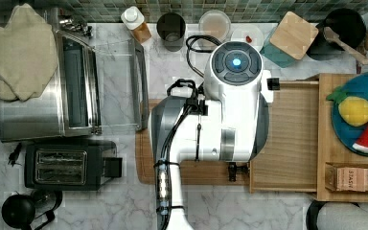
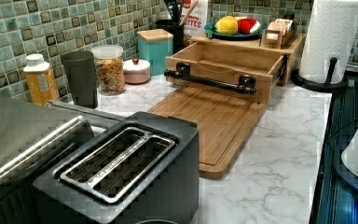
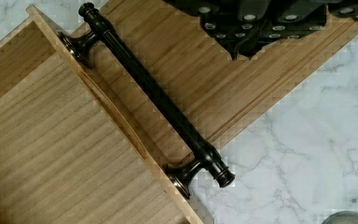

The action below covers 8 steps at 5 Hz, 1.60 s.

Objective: Close the drawer.

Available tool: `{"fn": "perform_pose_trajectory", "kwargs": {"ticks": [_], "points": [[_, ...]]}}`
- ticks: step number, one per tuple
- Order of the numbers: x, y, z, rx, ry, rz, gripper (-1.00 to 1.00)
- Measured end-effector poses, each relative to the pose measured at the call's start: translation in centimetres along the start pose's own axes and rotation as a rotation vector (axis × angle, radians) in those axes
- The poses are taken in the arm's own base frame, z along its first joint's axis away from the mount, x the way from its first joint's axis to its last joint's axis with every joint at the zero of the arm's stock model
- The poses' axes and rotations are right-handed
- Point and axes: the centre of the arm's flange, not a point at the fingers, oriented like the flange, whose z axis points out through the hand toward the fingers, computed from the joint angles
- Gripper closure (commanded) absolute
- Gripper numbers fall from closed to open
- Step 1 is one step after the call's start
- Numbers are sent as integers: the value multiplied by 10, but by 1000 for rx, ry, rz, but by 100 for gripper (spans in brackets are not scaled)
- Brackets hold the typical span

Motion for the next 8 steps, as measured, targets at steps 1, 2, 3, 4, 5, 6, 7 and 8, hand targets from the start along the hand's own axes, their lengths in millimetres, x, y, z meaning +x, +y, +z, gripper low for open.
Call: {"fn": "perform_pose_trajectory", "kwargs": {"ticks": [1,2,3,4,5,6,7,8], "points": [[1,0,2,-2,7,-2,100],[1,1,6,-8,0,0,100],[0,2,13,-9,-3,-58,100],[-4,3,28,-2,5,-216,100],[-11,4,51,-13,-22,-346,100],[-16,1,73,16,-15,-364,100],[-22,-1,93,26,-1,-371,100],[-31,-1,112,24,-5,-381,100]]}}
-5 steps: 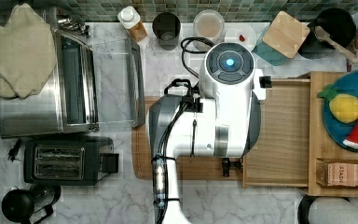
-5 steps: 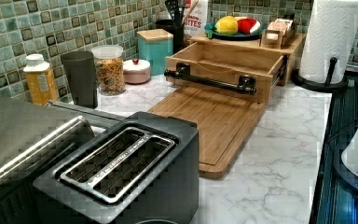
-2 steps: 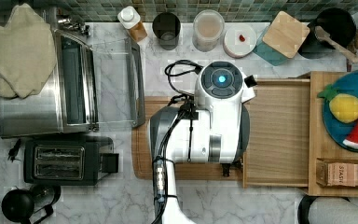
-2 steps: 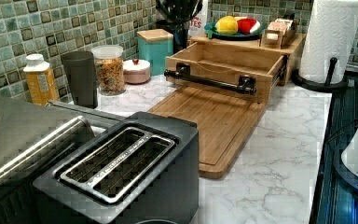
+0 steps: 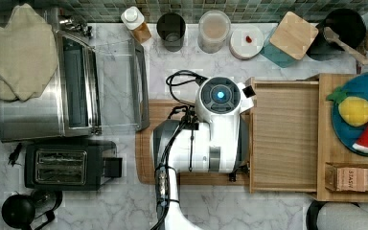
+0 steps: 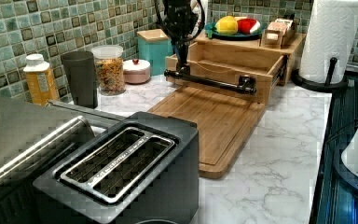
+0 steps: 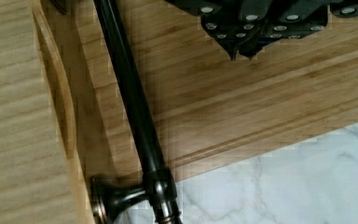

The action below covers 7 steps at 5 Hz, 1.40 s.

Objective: Close the drawer.

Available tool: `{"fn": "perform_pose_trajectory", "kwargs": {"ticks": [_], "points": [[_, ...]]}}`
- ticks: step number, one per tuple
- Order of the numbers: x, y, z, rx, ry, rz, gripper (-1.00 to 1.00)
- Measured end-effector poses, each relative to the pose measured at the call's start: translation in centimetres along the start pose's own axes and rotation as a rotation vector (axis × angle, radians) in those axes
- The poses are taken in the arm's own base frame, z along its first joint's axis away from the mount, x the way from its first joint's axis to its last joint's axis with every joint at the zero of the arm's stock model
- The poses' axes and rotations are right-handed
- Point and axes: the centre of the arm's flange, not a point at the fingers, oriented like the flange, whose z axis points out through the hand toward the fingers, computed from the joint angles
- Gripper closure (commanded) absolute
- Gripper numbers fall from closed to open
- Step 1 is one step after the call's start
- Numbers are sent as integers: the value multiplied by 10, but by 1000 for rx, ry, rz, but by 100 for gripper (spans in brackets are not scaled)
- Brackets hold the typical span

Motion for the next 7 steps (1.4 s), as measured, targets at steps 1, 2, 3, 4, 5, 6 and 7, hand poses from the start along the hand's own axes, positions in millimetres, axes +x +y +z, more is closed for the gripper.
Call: {"fn": "perform_pose_trajectory", "kwargs": {"ticks": [1,2,3,4,5,6,7], "points": [[0,-2,20,9,34,-28,100],[9,0,42,21,74,-122,100],[7,4,69,21,76,-170,100],[-5,11,92,11,36,-164,100],[-12,18,102,-43,22,-199,100],[-10,23,105,-65,104,-245,100],[-8,34,106,-68,117,-248,100]]}}
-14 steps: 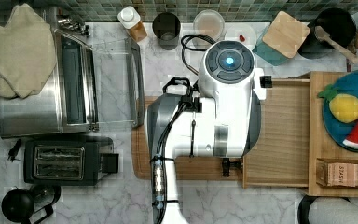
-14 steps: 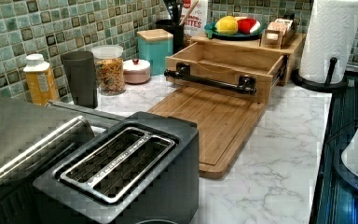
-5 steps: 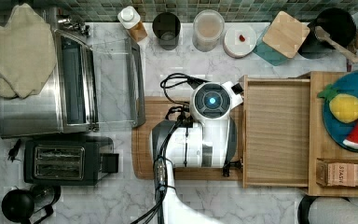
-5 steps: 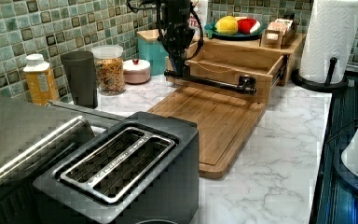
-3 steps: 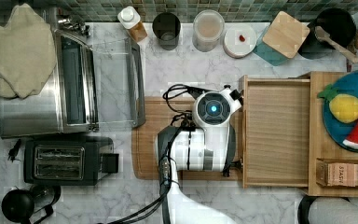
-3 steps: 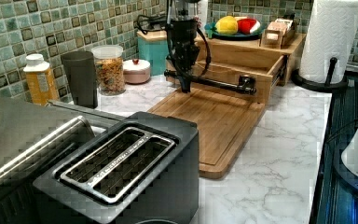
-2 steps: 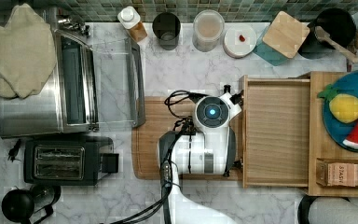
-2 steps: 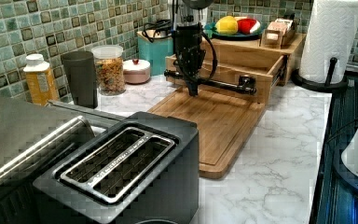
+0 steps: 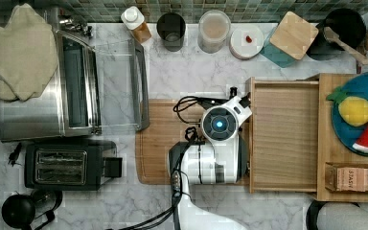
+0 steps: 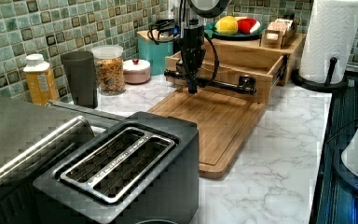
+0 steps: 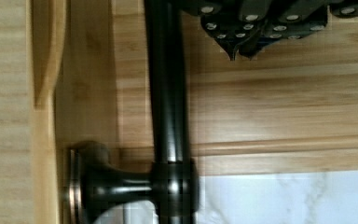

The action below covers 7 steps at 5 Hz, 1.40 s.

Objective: Close the drawer.

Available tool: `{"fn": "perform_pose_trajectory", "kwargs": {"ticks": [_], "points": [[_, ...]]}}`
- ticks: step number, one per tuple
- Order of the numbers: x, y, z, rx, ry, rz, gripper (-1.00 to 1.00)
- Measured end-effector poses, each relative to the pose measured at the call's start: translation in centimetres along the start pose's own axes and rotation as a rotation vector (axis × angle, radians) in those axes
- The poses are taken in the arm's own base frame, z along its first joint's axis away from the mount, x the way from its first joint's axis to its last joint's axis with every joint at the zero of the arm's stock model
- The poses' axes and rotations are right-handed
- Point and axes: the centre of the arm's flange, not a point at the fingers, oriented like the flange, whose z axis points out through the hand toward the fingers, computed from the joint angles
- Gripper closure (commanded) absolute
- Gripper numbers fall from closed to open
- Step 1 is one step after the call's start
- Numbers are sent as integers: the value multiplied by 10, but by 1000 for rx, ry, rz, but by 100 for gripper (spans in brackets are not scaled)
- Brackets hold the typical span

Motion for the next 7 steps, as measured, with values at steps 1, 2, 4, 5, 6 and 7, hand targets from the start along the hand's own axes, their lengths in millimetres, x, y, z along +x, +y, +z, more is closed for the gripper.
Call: {"fn": "perform_pose_trajectory", "kwargs": {"ticks": [1,2,4,5,6,7], "points": [[-5,19,4,-15,-74,-32,100],[-3,34,3,-35,-78,-93,100],[-4,90,7,-43,-57,-204,100],[-3,131,12,-53,-55,-234,100],[-1,179,16,-79,-48,-157,100],[-4,212,16,-103,-49,-92,100]]}}
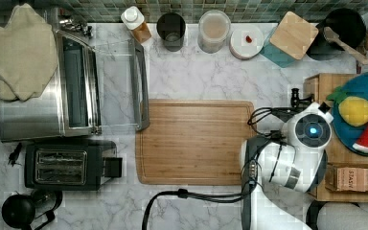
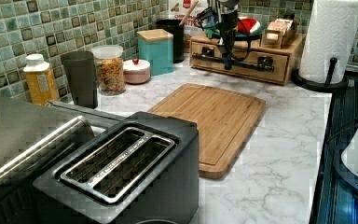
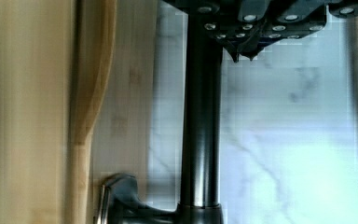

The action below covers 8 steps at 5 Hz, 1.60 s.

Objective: Close the drawer.

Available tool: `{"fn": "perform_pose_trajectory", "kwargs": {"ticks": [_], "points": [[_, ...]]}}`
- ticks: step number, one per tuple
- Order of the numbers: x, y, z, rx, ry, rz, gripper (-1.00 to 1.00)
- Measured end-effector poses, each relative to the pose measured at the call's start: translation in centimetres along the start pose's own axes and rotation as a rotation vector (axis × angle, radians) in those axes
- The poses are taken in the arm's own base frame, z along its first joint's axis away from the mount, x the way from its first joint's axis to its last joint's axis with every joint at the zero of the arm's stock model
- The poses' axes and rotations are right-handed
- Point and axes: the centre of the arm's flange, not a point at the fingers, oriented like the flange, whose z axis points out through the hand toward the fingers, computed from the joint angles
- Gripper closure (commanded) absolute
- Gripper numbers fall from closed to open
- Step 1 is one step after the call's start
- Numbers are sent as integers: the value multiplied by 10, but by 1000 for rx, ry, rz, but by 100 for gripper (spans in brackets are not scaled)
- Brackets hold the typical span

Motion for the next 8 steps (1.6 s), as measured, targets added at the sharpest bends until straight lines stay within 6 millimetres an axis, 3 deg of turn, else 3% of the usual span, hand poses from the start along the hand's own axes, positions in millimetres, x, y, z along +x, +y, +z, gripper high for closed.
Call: {"fn": "perform_pose_trajectory", "kwargs": {"ticks": [8], "points": [[5,-5,-3,-48,-25,-15,100]]}}
